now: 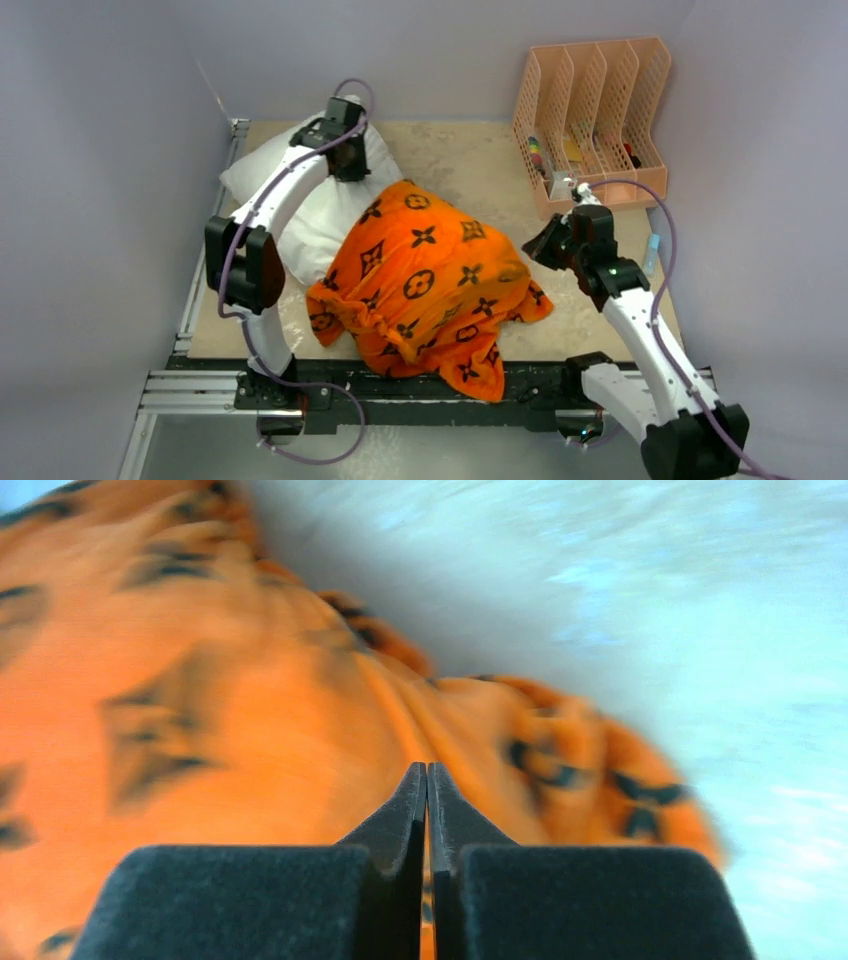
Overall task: Remove the pillowcase from the pillow
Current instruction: Remove the pillow from the pillowcase.
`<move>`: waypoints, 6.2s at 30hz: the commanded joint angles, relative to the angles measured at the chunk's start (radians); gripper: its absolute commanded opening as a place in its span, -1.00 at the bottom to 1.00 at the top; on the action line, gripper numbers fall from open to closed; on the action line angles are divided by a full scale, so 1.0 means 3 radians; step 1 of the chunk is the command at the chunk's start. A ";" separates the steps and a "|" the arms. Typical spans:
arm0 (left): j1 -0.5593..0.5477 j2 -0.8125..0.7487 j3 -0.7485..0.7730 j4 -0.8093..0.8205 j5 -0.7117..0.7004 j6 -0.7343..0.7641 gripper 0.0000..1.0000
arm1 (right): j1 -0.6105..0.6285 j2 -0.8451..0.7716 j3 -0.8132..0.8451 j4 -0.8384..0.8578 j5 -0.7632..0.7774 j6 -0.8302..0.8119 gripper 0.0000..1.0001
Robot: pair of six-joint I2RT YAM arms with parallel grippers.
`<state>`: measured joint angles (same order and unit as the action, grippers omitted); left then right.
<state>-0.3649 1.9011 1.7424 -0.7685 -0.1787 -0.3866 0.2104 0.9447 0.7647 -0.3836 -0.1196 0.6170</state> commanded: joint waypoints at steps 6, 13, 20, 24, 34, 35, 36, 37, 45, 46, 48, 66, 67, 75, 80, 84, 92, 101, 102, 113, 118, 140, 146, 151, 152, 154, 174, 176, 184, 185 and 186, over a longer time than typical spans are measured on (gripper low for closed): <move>0.0751 -0.0181 -0.0508 -0.0183 -0.0313 0.0101 -1.00 | -0.0332 -0.0600 -0.0142 -0.0432 0.0858 0.0051 -1.00; 0.0741 -0.0415 -0.0720 0.0008 0.0112 0.0036 -1.00 | -0.0325 0.0047 0.0524 0.0115 -0.0908 -0.0471 0.23; 0.0720 -0.0510 -0.0799 -0.0031 0.0098 -0.0020 -1.00 | 0.0326 0.0743 0.0405 0.1072 -0.0898 0.0878 0.47; 0.0720 -0.0552 -0.0843 -0.0018 0.0102 -0.0035 -1.00 | 0.0702 0.1209 0.0365 0.1834 -0.0966 0.1162 0.47; 0.0738 -0.0609 -0.0930 0.0100 -0.0144 -0.0151 -1.00 | 0.0085 0.0582 -0.0432 0.1321 0.0298 0.1038 -1.00; 0.0744 -0.0590 -0.0943 0.0122 -0.0197 -0.0157 -1.00 | -0.0129 0.0493 -0.0422 0.1162 0.0111 0.0916 -1.00; 0.0753 -0.0560 -0.0944 0.0124 -0.0236 -0.0159 -1.00 | -0.0320 0.0405 -0.0394 0.0953 0.0002 0.0804 -1.00; 0.0759 -0.0524 -0.0944 0.0119 -0.0248 -0.0158 -1.00 | -0.0449 0.0299 -0.0376 0.0794 -0.0047 0.0662 -1.00; 0.0833 -0.0604 -0.1027 0.0249 0.0006 -0.0145 -1.00 | -0.0640 0.0128 0.0157 0.0428 -0.0761 -0.0082 -0.99; 0.0833 -0.0614 -0.1014 0.0246 0.0047 -0.0136 -1.00 | -0.0517 0.0236 0.0217 0.0630 -0.1119 -0.0006 -0.82; 0.0833 -0.0636 -0.1018 0.0224 0.0067 -0.0128 -1.00 | 0.0009 0.0460 0.0535 0.0673 -0.0980 -0.0020 -0.26; 0.0833 -0.1077 -0.1507 0.0490 0.0125 -0.0440 -1.00 | 0.2438 0.3342 0.3566 -0.0685 0.1536 -0.0564 0.00; 0.0833 -0.1080 -0.1512 0.0485 0.0095 -0.0444 -1.00 | 0.2438 0.3312 0.3471 -0.0792 0.1769 -0.0483 -0.27; 0.0897 -0.0994 -0.1536 0.0513 0.0020 -0.0418 -1.00 | 0.1748 0.1837 0.1538 -0.0404 0.1817 -0.0365 -1.00; 0.0904 -0.1002 -0.1609 0.0549 0.0098 -0.0403 -1.00 | 0.1533 0.1388 0.0731 -0.0271 0.1315 -0.0254 -1.00; 0.0904 -0.1053 -0.1661 0.0573 0.0192 -0.0406 -1.00 | 0.1533 0.1339 0.0940 -0.0132 0.1052 -0.0221 -1.00; 0.0894 -0.1331 -0.1828 0.0607 0.0475 -0.0328 -1.00 | 0.1538 0.1541 0.2131 0.0073 0.0661 -0.0497 0.31; 0.0889 -0.1797 -0.2326 0.0808 0.0688 -0.0419 -1.00 | 0.1913 0.3541 0.4363 -0.0835 0.0042 -0.0947 0.84; 0.0889 -0.1851 -0.2381 0.0823 0.0685 -0.0437 -1.00 | 0.1936 0.3803 0.4685 -0.1068 0.0050 -0.0968 0.84; 0.0924 -0.2047 -0.2599 0.0763 0.0143 -0.0708 -1.00 | 0.1281 0.2520 0.2097 -0.0471 0.0854 -0.0710 -1.00; 0.0935 -0.2052 -0.2673 0.0865 0.0110 -0.0794 -1.00 | 0.0821 0.2077 0.1130 -0.0319 0.0604 -0.0778 -1.00; 0.0930 -0.2600 -0.1885 0.0161 0.0377 -0.0721 0.36 | 0.2239 0.0958 0.1516 0.0132 0.0230 -0.1620 0.46; 0.0931 -0.3200 -0.1915 -0.0335 -0.0667 -0.1268 0.38 | 0.3517 0.0861 0.0569 0.1484 0.0739 -0.2528 0.73; 0.0930 -0.3553 -0.1976 -0.0563 -0.0764 -0.1440 0.45 | 0.3903 0.1280 0.0015 0.2435 0.1403 -0.3088 0.72; 0.0929 -0.3577 -0.1966 -0.0634 -0.0735 -0.1429 0.46 | 0.3905 0.1347 -0.0094 0.2689 0.1610 -0.3142 0.71; 0.0930 -0.3606 -0.1955 -0.0763 -0.0633 -0.1436 0.45 | 0.3835 0.1483 -0.0047 0.2618 0.1832 -0.3102 0.40; 0.0930 -0.4136 -0.3450 0.0297 0.0475 -0.1929 0.58 | 0.2256 0.2523 0.1664 0.0929 0.0739 -0.1369 -0.45; 0.0930 -0.4264 -0.3868 0.0864 0.0484 -0.2216 0.59 | 0.2256 0.2476 0.1611 0.0954 0.0685 -0.1343 -0.44; 0.0909 -0.3308 -0.4701 0.3553 0.0436 -0.2538 -0.01 | 0.2281 0.2125 0.1592 0.0794 0.0238 -0.1474 -0.32; 0.0909 -0.3160 -0.4632 0.3637 0.0424 -0.2534 -0.48 | 0.2294 0.2031 0.1560 0.0739 0.0269 -0.1497 -0.24; 0.0902 -0.3082 -0.4542 0.3634 0.0374 -0.2508 -0.95 | 0.2309 0.1917 0.1530 0.0638 0.0352 -0.1511 -0.16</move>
<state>-0.0917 0.8509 0.3542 -0.0731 -0.0414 -1.1107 0.8890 1.6176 1.2613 -0.0788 0.0319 0.1623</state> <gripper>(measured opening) 0.387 0.365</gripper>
